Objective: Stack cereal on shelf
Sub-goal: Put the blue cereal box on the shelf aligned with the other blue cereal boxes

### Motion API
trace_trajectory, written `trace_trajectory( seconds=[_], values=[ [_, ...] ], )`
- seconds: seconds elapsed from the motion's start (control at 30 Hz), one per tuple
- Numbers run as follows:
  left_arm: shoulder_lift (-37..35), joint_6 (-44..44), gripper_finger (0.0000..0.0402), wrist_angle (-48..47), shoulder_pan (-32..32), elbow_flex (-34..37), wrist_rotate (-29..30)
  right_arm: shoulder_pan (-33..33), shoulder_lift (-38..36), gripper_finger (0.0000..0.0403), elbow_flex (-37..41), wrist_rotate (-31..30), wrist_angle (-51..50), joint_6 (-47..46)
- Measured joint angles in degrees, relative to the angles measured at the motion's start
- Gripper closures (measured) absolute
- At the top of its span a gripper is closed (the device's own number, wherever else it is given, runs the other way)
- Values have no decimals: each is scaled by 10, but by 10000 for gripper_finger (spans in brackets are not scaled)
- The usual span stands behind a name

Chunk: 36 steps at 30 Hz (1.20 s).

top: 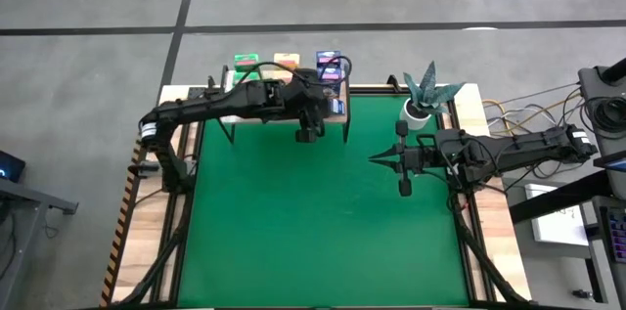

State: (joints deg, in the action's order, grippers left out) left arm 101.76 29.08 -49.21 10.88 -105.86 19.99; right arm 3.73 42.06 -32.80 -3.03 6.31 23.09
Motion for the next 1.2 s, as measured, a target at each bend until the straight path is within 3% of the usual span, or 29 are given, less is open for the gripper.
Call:
trace_trajectory(
  seconds=[1.2],
  values=[
    [9,-9,243,9,18,-1,0,0,0,390,0,0,0,-1]
  ],
)
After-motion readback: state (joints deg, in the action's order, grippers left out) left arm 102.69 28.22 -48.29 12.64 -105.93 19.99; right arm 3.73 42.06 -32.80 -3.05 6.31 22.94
